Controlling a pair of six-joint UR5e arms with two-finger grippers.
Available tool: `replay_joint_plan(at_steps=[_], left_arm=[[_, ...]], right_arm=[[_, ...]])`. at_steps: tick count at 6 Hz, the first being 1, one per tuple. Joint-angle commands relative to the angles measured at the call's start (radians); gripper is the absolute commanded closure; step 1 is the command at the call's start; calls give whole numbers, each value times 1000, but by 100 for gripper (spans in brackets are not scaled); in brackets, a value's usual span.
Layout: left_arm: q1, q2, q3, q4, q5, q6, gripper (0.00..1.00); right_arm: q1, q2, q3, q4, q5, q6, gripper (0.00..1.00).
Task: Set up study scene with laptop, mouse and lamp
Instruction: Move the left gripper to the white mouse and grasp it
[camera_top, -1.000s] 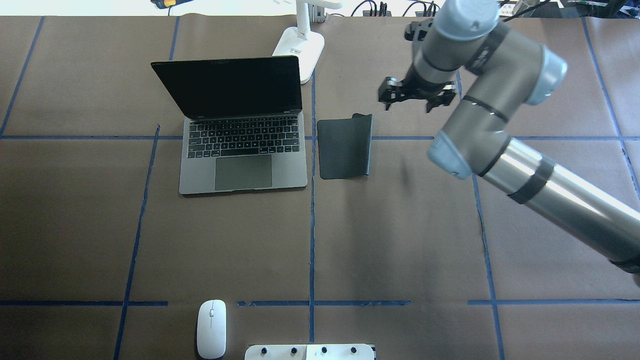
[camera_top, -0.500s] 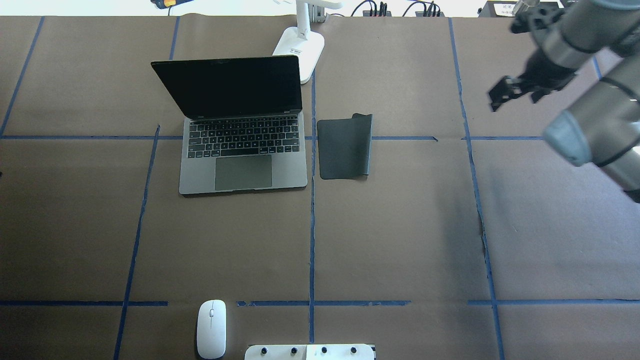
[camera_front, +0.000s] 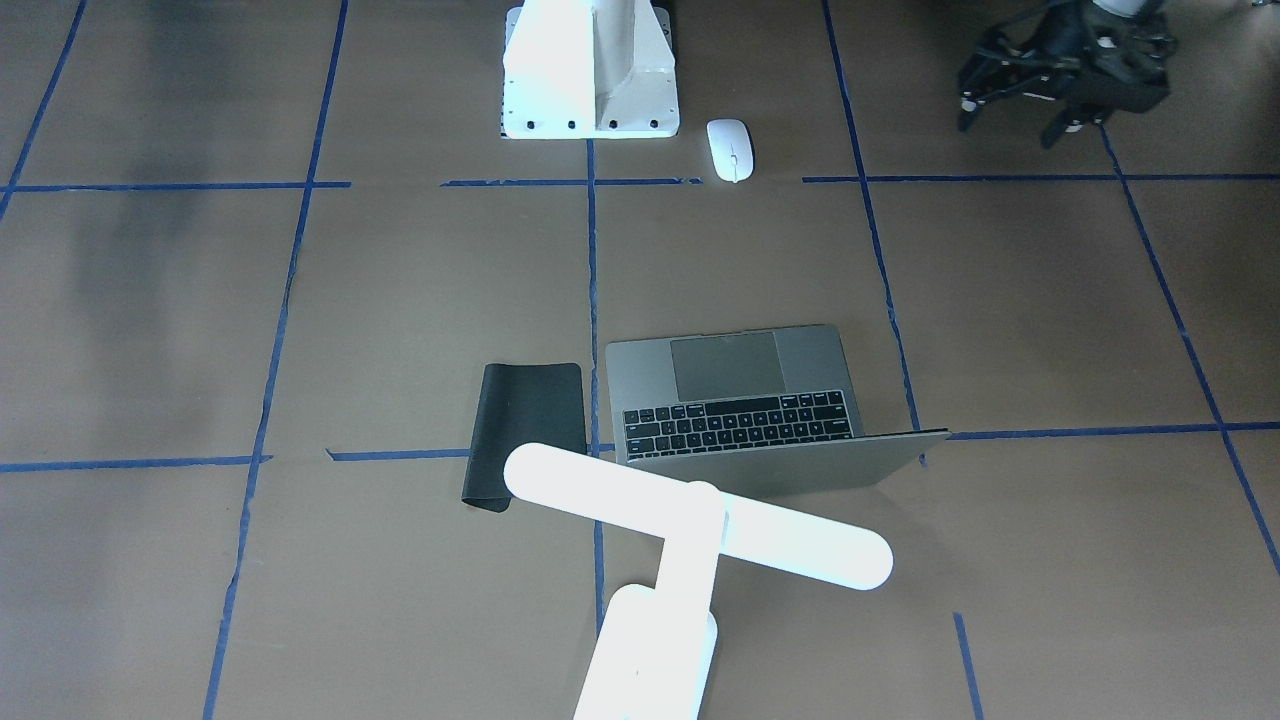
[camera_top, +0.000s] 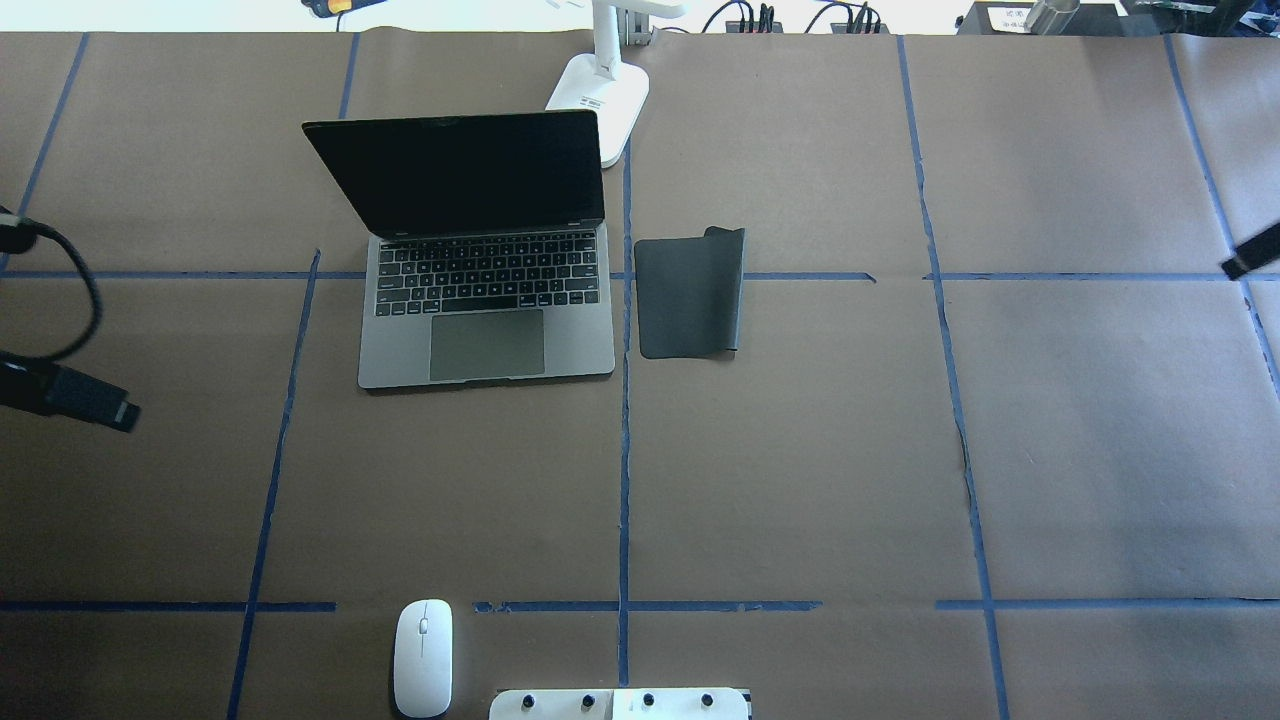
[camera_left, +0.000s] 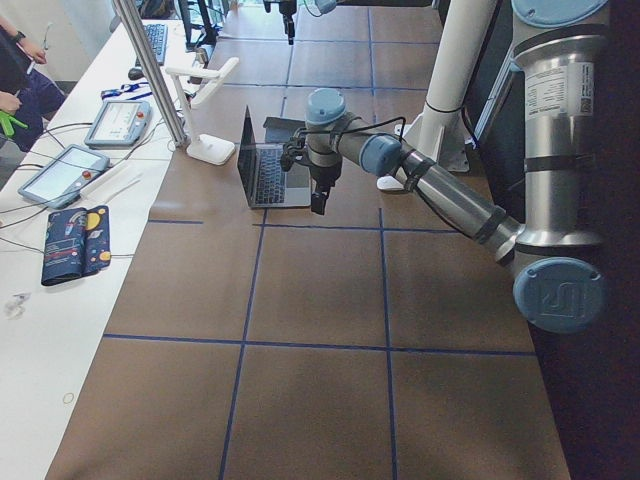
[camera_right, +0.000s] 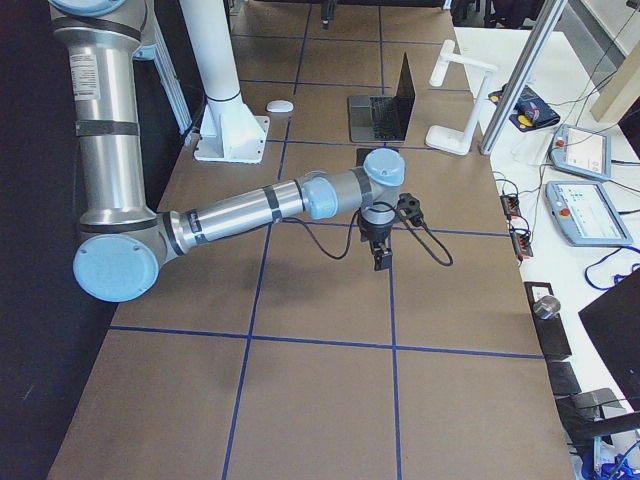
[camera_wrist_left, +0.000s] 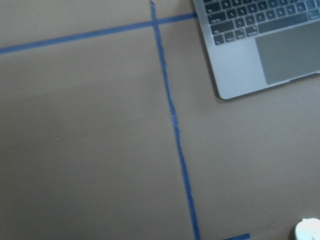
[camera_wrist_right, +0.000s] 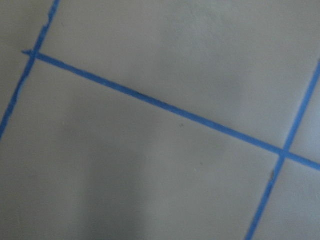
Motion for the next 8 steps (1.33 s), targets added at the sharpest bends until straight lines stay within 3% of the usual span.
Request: replay_joint_plan(at_steps=[1, 2, 4, 5, 7, 8], left_arm=[[256, -9, -9, -103, 205, -297, 0], [417, -49, 0, -97, 358, -445, 0], [677, -98, 30, -55, 561, -807, 0], [729, -174, 116, -47, 635, -829, 0], [735, -319, 285, -48, 635, -822, 0], [735, -319, 284, -48, 631, -818, 0]], right_arm=[[133, -227, 99, -1, 52, -124, 0], [152, -272, 93, 0, 51, -129, 0], [151, -258, 90, -1, 53, -112, 0], [151, -255, 85, 3, 56, -92, 0], [151, -252, 85, 6, 59, -86, 0], [151, -252, 85, 8, 56, -86, 0]])
